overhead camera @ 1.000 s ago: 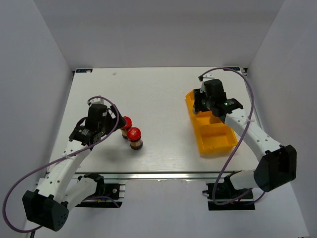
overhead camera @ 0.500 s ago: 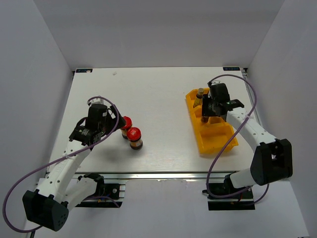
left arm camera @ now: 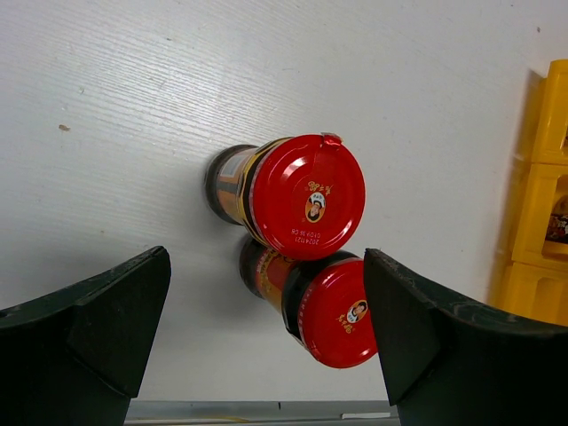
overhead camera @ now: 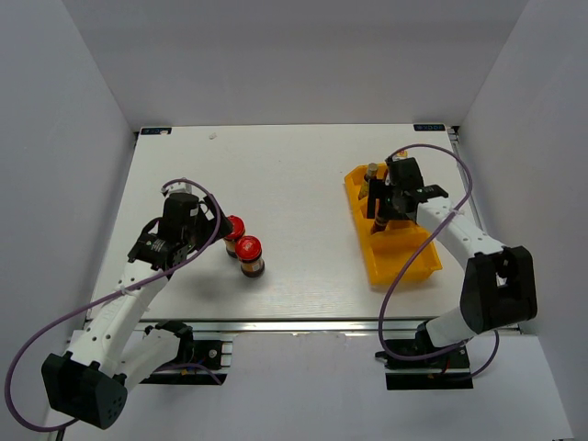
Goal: Organize the condiment bottles
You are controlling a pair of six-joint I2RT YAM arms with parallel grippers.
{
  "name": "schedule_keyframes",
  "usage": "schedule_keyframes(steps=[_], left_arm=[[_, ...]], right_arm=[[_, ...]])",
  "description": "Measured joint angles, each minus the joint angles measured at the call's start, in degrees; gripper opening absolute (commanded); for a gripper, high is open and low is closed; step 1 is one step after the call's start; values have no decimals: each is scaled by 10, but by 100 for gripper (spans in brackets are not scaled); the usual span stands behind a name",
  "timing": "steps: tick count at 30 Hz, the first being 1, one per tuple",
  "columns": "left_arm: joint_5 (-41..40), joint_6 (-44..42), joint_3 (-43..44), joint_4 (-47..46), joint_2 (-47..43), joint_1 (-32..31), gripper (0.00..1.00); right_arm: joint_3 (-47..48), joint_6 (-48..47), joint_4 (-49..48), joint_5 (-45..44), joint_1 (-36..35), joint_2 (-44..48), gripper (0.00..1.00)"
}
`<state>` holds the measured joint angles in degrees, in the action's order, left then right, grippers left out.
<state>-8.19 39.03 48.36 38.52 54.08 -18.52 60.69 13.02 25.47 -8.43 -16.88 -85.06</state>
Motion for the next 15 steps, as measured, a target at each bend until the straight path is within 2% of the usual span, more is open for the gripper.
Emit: schedule_keyframes(steps=[3, 9, 12, 15], left_arm=[[0, 0, 0, 0, 0, 0, 98], [0, 0, 0, 0, 0, 0, 98], [0, 0, 0, 0, 0, 0, 98], [-4, 1, 0, 0, 0, 0, 98]], right_arm=[[0, -2, 1, 11, 0, 15, 89], [0, -17, -5, 72, -13, 90, 90], [1, -37, -22, 104, -59, 133, 89], [12, -70, -38, 144, -138, 145, 89]])
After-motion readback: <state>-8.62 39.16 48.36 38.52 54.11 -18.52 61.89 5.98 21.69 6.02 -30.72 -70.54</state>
